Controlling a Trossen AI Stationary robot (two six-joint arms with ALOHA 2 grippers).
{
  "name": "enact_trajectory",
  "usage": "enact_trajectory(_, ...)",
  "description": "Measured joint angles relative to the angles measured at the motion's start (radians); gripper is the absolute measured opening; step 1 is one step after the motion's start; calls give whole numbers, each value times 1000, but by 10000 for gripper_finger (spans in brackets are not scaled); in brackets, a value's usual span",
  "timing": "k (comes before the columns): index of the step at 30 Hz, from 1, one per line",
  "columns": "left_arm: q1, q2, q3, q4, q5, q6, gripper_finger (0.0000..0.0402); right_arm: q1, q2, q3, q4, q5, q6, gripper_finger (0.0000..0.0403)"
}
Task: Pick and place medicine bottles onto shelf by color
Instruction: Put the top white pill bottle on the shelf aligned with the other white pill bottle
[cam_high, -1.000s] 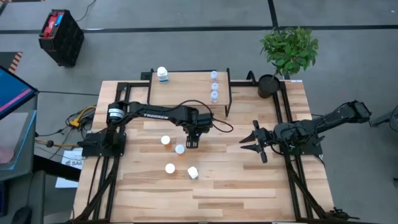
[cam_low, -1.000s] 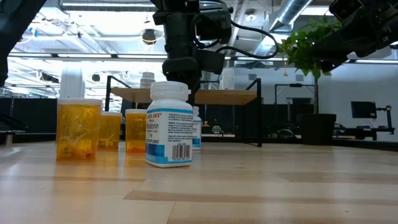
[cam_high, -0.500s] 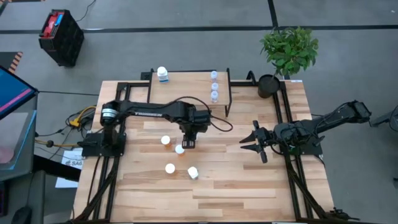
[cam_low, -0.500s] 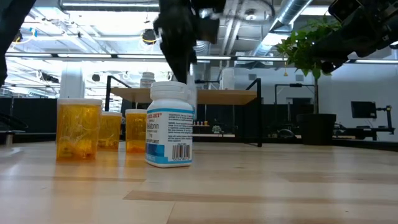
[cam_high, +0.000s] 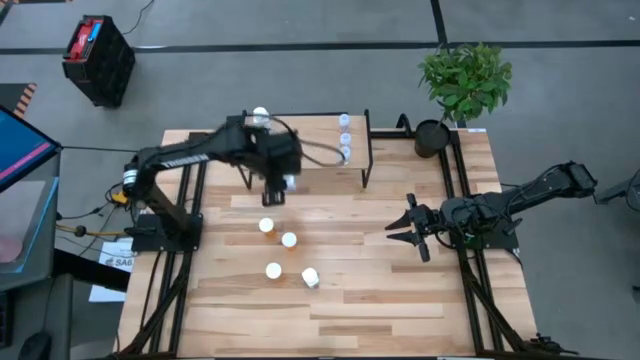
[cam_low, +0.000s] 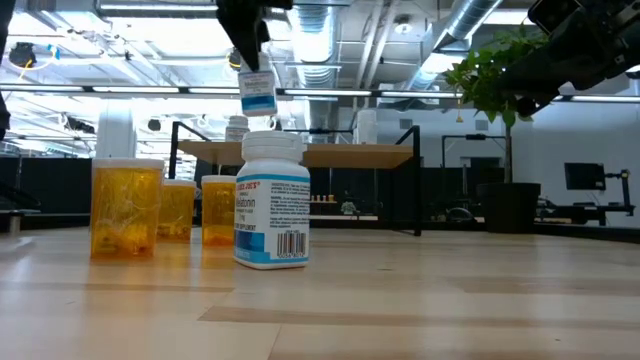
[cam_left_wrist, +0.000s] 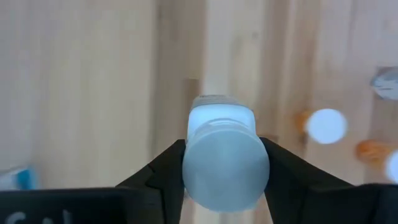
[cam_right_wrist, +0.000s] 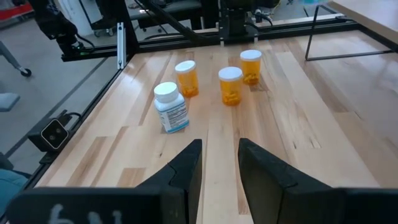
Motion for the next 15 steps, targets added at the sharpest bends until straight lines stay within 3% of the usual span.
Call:
enact_trajectory(7,185,-29,0,-90,-63,123,145,0,0,0,0,0,-2,127)
enact_trajectory(15,314,-23,-1,-51,-30,262,154,0,0,0,-1,0,-2,127)
